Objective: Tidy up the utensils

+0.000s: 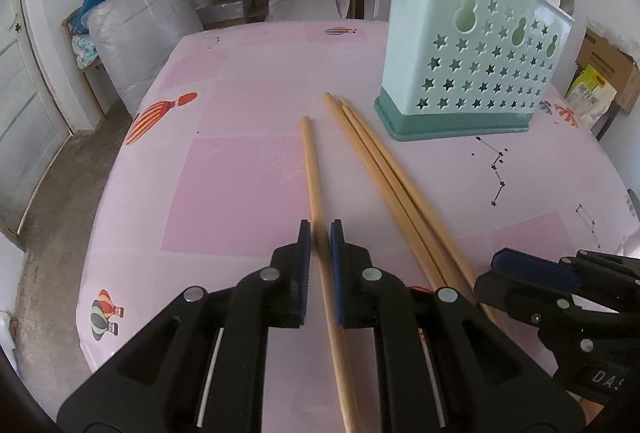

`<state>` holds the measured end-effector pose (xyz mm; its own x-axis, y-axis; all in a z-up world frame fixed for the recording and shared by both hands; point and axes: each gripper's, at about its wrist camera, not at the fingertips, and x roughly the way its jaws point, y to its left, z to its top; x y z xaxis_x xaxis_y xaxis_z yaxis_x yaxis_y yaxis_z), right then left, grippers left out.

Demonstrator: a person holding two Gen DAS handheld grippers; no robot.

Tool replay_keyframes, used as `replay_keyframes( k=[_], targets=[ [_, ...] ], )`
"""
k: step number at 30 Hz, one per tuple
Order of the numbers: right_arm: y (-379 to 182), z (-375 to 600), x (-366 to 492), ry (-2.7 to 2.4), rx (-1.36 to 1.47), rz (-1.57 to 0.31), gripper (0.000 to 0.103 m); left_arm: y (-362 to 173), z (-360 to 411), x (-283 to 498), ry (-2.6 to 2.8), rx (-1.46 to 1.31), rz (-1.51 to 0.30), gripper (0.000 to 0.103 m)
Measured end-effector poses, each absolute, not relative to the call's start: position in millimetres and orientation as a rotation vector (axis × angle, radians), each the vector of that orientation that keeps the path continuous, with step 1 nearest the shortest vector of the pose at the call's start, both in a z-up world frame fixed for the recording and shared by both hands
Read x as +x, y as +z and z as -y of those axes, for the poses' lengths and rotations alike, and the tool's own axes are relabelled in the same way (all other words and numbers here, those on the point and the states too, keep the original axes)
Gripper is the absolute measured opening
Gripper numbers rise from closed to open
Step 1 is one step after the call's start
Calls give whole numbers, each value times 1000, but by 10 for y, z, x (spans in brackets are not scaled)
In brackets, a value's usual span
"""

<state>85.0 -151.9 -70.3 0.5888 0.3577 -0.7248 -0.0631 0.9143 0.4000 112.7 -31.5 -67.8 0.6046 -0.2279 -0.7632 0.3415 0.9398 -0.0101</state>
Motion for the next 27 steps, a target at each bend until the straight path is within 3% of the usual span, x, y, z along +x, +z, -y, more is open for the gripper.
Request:
replay_keyframes(
  k=[5, 23, 27],
  targets=[
    [-699, 1466, 908, 245, 313, -934, 6, -679, 327, 1117, -324, 150, -858, 8],
    [-625, 2012, 48, 111, 398, -1015, 6, -624, 237, 891, -375, 118, -945, 5],
    [-620, 2065, 17, 84, 404, -1014, 6, -633, 297, 904, -351, 178, -934, 19]
  ],
)
